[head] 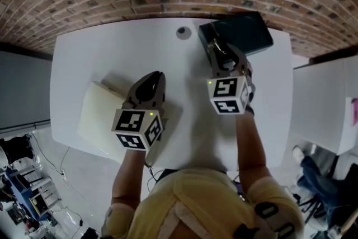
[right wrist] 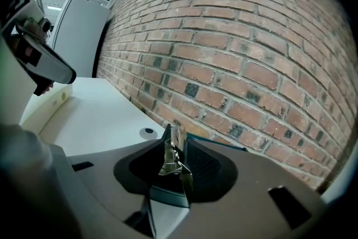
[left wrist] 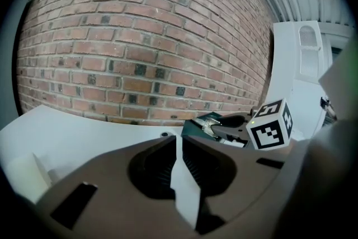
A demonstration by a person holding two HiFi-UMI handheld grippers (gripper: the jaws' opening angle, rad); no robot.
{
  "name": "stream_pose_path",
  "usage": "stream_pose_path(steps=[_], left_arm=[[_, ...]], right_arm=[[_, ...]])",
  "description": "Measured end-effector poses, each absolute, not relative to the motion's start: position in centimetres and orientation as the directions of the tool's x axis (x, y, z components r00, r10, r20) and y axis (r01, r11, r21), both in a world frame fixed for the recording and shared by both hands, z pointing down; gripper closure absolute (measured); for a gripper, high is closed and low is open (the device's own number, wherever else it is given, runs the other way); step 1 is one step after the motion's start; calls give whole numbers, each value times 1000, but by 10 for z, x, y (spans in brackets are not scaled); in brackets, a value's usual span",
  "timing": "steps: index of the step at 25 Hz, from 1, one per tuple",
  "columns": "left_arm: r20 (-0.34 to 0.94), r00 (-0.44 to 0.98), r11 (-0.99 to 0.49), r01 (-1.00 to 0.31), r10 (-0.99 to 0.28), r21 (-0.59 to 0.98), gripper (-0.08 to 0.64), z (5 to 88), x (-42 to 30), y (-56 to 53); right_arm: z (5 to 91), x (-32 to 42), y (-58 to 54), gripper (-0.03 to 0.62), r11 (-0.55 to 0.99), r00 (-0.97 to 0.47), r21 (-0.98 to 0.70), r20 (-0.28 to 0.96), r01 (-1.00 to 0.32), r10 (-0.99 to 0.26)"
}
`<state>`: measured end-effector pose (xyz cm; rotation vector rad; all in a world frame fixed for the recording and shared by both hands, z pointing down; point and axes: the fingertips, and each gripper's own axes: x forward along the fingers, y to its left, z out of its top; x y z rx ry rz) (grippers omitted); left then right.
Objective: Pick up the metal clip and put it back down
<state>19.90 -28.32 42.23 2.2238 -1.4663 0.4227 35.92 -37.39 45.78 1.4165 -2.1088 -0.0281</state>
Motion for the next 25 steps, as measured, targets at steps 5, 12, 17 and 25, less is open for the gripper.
stream_pose_path(steps=[5,12,17,25], left_arm=[[477,387,-335,-922,-789,195,541,426,198,-295],[483,385,-332,-923,-787,196,541,432,197,-300],[482,361,-310,-933,-799,184,541,430,186,-298],[475,336,-286,-942,-813,175,541,420,172,-285]], right_arm=[[465,361,-379,511,407,-234,353,441,-842,-866],[460,363,-384,554,376,-196,461,391,-804,-899],[460,369,-385,580,339,-156,515,366,-788,-918],[449,371,-381,586,332,-157,506,358,-796,-921]])
